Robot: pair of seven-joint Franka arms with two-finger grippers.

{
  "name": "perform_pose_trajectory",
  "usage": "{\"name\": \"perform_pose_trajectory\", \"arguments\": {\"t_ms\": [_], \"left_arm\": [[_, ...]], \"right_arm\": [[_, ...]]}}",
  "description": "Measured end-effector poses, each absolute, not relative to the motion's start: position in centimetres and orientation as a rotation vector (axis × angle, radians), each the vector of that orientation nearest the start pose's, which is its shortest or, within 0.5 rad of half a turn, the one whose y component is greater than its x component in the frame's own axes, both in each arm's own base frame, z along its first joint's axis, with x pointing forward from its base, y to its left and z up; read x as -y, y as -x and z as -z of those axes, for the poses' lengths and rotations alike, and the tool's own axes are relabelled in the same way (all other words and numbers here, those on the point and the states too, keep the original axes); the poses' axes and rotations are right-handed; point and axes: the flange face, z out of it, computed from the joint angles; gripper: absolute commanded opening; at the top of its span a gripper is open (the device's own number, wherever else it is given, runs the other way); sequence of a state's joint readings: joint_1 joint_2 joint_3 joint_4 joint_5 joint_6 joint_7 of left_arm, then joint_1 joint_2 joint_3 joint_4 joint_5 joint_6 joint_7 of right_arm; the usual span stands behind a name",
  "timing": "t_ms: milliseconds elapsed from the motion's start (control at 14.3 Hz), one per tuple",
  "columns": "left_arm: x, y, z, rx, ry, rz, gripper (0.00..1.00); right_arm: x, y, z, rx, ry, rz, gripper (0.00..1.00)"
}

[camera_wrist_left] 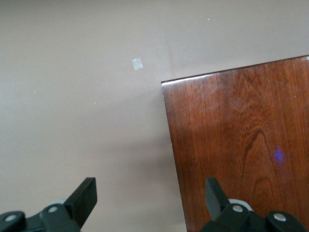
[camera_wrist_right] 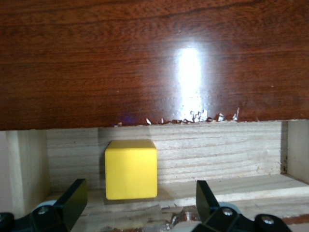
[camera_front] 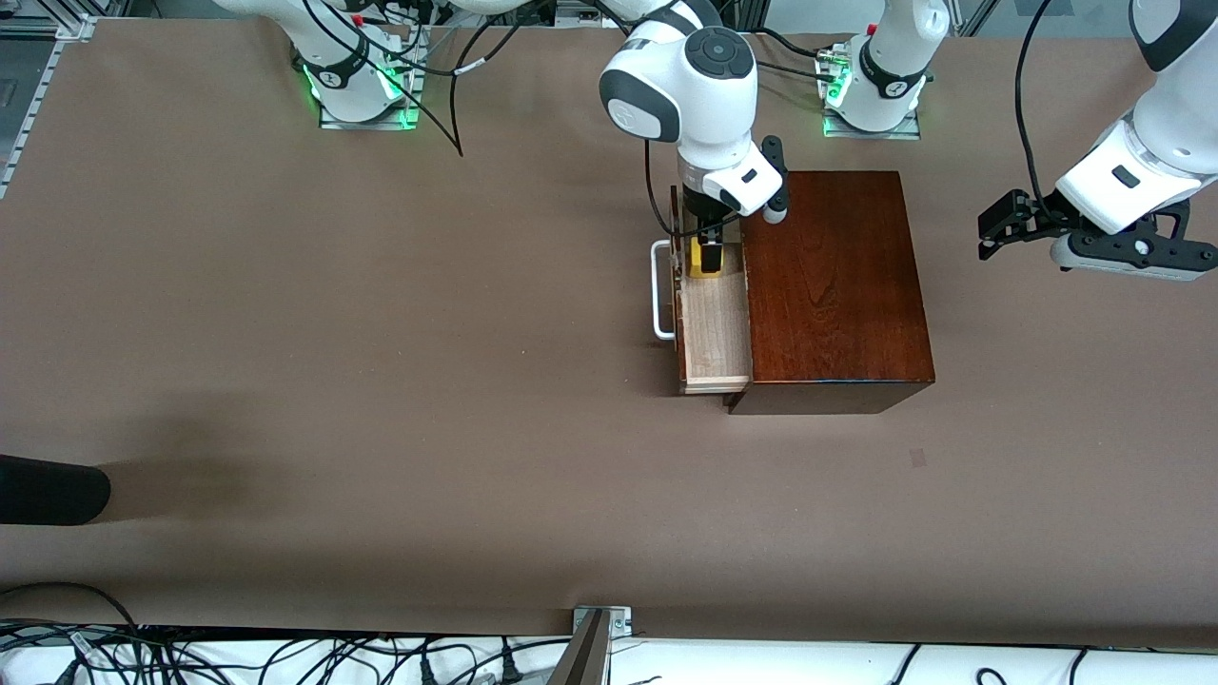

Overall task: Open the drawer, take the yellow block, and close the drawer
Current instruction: 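Lower the right gripper into the drawer and grasp the yellow cube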

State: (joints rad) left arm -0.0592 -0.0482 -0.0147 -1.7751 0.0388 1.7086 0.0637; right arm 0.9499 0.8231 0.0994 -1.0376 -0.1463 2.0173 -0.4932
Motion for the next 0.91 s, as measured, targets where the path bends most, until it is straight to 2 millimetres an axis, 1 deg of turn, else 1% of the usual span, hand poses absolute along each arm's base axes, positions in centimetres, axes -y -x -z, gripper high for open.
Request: {"name": "perform_pose_trajectory", "arguments": {"t_ms": [280,771,841,911], "left_arm": [[3.4,-54.3,-56.5,-0.215,3.095,-0.043,1.00],[3.3,-54.2,-56.5,-0.212,3.095,-0.055,1.00],[3.3,-54.2,-56.5,-0.212,3.095,-0.055,1.00],[3.3,-54.2,-56.5,-0.212,3.095,-0.056,1.00]], "right_arm": [[-66.4,-42.3,-35.0,2.212,2.235,0.284,1.00],[-66.4,-42.5,-32.4,2.221,2.238,0.251,1.00],[-66.5,-42.4,-31.9,2.225,2.238,0.244,0.92],[-66.6,-42.3,-31.5,2.234,2.237,0.243,0.70]]}}
